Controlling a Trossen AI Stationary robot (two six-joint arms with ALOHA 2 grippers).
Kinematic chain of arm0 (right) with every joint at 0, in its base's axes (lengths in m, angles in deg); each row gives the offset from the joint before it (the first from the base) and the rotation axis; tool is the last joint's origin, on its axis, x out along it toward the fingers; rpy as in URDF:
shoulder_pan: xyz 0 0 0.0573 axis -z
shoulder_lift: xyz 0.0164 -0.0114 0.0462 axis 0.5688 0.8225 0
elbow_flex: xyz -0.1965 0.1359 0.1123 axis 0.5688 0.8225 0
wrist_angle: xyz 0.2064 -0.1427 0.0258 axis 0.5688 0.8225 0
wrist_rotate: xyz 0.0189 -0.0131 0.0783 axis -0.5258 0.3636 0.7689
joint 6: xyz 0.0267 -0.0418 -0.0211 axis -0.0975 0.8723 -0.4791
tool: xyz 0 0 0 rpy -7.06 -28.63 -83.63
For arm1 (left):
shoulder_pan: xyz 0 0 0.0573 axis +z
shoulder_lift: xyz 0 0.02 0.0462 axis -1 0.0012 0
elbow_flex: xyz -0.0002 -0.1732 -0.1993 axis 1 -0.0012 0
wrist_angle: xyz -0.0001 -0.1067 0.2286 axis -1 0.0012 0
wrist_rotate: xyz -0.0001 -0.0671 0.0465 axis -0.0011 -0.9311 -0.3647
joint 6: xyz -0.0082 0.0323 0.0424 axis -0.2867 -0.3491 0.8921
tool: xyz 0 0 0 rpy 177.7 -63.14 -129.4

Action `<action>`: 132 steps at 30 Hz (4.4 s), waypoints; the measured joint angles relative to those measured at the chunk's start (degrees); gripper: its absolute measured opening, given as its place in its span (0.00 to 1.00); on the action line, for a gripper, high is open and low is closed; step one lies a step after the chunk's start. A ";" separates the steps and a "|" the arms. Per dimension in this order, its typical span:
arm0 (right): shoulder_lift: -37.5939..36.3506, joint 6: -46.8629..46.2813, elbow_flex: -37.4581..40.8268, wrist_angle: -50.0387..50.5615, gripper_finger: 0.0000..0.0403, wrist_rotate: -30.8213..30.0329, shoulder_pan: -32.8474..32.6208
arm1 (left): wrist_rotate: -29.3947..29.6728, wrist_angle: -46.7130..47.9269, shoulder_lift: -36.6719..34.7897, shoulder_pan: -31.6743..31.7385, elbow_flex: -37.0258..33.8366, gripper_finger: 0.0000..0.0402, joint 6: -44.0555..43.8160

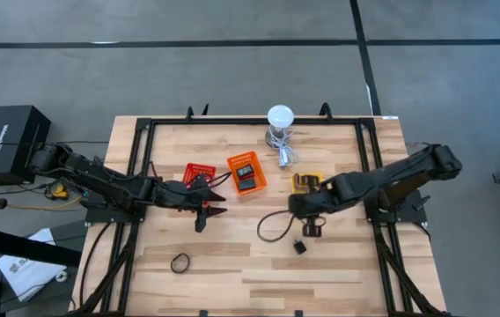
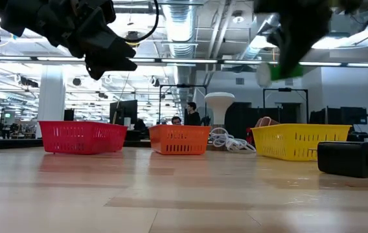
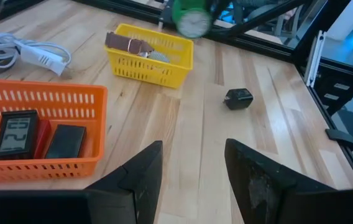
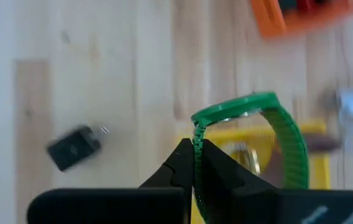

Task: Pick & Place Office items
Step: Put the green wrist watch into the yellow bin, then put the black charger adapter into the red bin

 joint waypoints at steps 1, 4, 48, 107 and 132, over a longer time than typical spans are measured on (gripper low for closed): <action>-0.99 -1.14 1.78 -0.07 0.02 -0.08 0.57 | 0.00 0.01 0.00 0.00 0.00 0.42 0.00; -2.61 -4.30 6.18 -0.29 0.03 -0.17 2.34 | 0.00 0.01 0.00 0.00 0.00 0.42 0.00; -2.93 -10.50 13.79 -6.48 0.53 0.77 7.36 | 0.00 -0.60 0.00 0.00 0.00 0.42 -0.04; -2.93 -58.95 13.75 -15.86 0.53 6.82 -12.87 | 0.00 -1.01 0.00 0.00 0.00 0.42 -0.04; 7.38 -61.88 9.36 -24.17 0.53 9.70 -14.48 | 0.02 -2.13 0.00 0.02 0.00 0.42 -0.04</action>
